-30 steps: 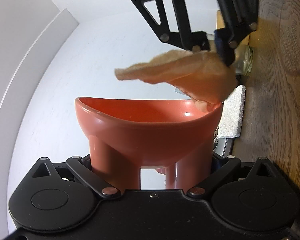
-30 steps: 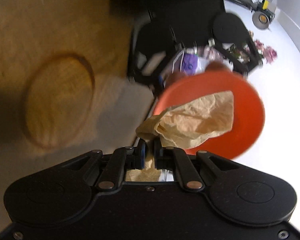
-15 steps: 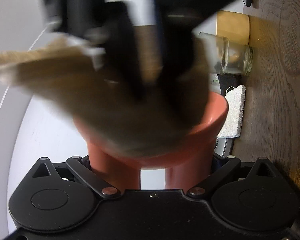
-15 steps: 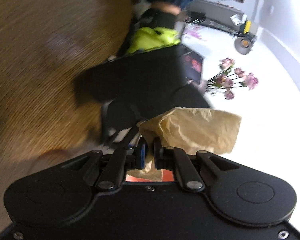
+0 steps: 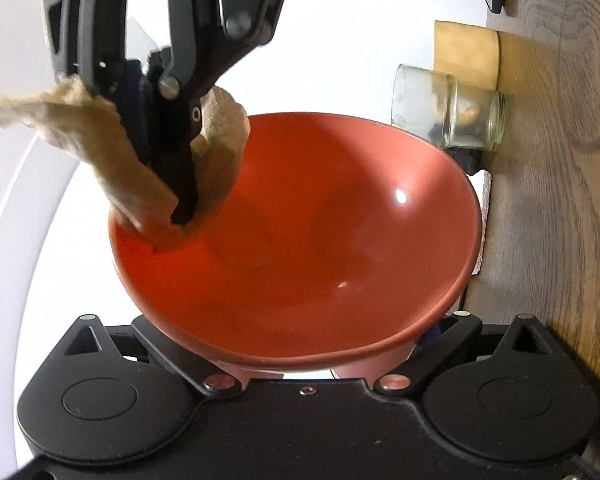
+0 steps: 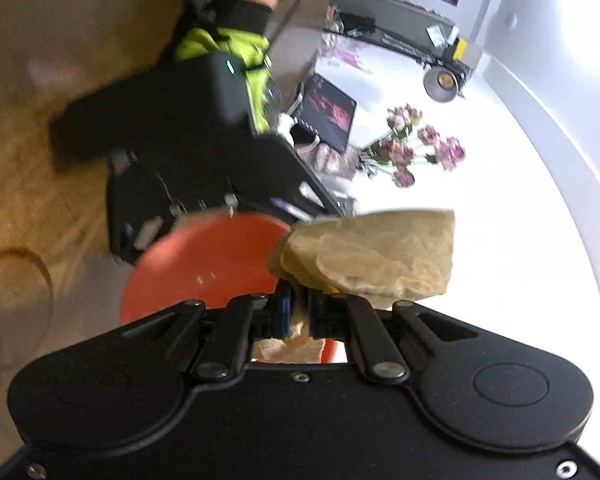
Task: Clean bowl
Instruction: 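Tilt the bowl toward the right gripper while it wipes the interior, then wipe the paper towel over the bowl's outer rim with the right gripper, then lower the paper towel back into the bowl with the right gripper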
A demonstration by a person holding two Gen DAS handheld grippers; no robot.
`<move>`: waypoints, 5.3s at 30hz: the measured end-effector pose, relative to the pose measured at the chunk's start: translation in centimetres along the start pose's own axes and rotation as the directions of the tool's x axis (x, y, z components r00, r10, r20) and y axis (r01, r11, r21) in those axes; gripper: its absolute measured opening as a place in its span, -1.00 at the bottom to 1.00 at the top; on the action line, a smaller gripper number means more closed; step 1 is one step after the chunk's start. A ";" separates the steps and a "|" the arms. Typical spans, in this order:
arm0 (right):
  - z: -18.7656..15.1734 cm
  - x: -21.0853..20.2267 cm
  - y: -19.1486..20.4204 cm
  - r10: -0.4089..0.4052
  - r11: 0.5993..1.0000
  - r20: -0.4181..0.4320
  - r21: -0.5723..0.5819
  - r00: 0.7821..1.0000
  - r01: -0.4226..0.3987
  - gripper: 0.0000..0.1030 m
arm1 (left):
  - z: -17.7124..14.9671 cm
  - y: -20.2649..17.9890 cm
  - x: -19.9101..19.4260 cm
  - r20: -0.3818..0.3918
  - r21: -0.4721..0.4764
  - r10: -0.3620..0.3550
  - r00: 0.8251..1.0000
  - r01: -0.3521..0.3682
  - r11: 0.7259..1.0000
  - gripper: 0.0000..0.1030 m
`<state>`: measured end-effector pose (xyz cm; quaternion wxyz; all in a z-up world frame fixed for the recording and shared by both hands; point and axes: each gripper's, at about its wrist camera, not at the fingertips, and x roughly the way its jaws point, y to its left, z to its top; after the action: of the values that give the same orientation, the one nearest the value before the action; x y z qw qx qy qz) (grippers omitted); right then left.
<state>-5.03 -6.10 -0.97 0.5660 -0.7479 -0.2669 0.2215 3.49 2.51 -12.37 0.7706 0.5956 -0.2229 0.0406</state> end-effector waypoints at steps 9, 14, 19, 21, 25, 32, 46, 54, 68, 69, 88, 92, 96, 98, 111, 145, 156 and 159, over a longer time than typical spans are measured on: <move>-2.3 3.7 -0.4 -0.018 0.999 -0.113 0.033 0.993 0.022 -0.87 | 0.0 0.3 -0.7 0.037 -0.016 -0.011 0.999 0.011 1.000 0.87; -2.9 5.4 -0.3 -0.013 0.998 -0.144 0.058 0.989 0.022 -0.87 | 0.1 0.2 -0.8 0.042 -0.018 -0.012 0.999 0.013 1.000 0.87; -3.1 5.6 -0.4 -0.011 0.998 -0.147 0.063 0.989 0.021 -0.87 | -0.1 0.4 -1.2 0.052 -0.022 -0.014 0.999 0.015 1.000 0.87; -3.3 5.7 -0.4 -0.013 0.998 -0.150 0.061 0.989 0.022 -0.87 | 0.0 0.4 -1.1 0.052 -0.022 -0.014 0.999 0.015 1.000 0.87; -3.9 4.9 -0.2 -0.010 0.998 -0.167 0.056 0.986 0.019 -0.87 | 0.0 0.3 -1.0 0.054 -0.023 -0.015 0.998 0.016 1.000 0.87; -4.4 3.7 1.3 0.048 0.998 -0.195 0.058 0.980 -0.037 -0.87 | 0.1 0.4 -1.1 0.065 -0.027 -0.017 0.998 0.019 0.999 0.87; -2.1 1.6 5.5 0.179 0.983 -0.149 0.073 0.973 -0.170 -0.87 | 0.0 0.9 -1.0 0.060 -0.060 -0.050 0.997 0.054 0.997 0.87; 1.6 1.3 5.8 0.167 0.983 -0.041 0.082 0.985 -0.164 -0.86 | -0.1 1.1 -0.7 0.047 -0.078 -0.070 0.996 0.073 0.994 0.88; 4.3 1.8 0.5 -0.037 0.994 0.025 0.104 0.999 0.034 -0.86 | -0.4 1.6 -0.6 0.027 -0.102 -0.097 0.995 0.099 0.990 0.88; 4.1 1.8 0.3 -0.052 0.994 0.023 0.100 0.998 0.050 -0.86 | -0.5 1.5 -0.6 0.029 -0.099 -0.094 0.995 0.096 0.990 0.88; -0.6 6.7 -3.6 -0.112 0.992 -0.108 0.042 0.988 0.117 -0.87 | 0.5 0.8 -0.8 0.036 -0.089 -0.084 0.996 0.087 0.992 0.87; -1.8 8.8 -3.9 -0.085 0.993 -0.162 0.066 0.983 0.097 -0.87 | 0.6 0.7 -0.7 0.048 -0.101 -0.094 0.994 0.099 0.990 0.87; -3.2 9.3 -2.6 -0.054 0.997 -0.198 0.047 0.979 0.064 -0.87 | 0.6 0.8 -1.2 0.052 -0.094 -0.087 0.995 0.091 0.991 0.87; -3.7 9.1 -2.0 -0.041 0.998 -0.208 0.040 0.977 0.050 -0.87 | 0.5 0.8 -1.4 0.057 -0.094 -0.086 0.995 0.091 0.991 0.87; -4.9 8.7 2.9 0.139 0.990 -0.250 0.052 0.958 -0.131 -0.86 | 0.4 1.4 -1.3 0.056 -0.131 -0.123 0.991 0.130 0.983 0.87; 5.0 2.5 0.9 0.131 0.990 0.084 0.033 0.988 -0.134 -0.87 | 1.0 0.9 -1.3 0.046 -0.103 -0.097 0.994 0.101 0.989 0.88; 3.8 2.6 -2.5 0.012 0.999 0.041 0.042 0.999 -0.013 -0.87 | 0.8 0.3 -1.0 0.034 -0.103 -0.098 0.995 0.101 0.989 0.88; 3.1 2.6 -3.3 -0.010 0.999 0.013 0.049 1.000 0.009 -0.87 | 0.9 -0.2 -1.4 0.035 -0.102 -0.097 0.995 0.101 0.990 0.88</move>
<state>-5.52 -1.39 1.30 0.5834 -0.7311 -0.2687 0.2300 2.00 1.85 -12.98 0.7981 0.5659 -0.2063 -0.0182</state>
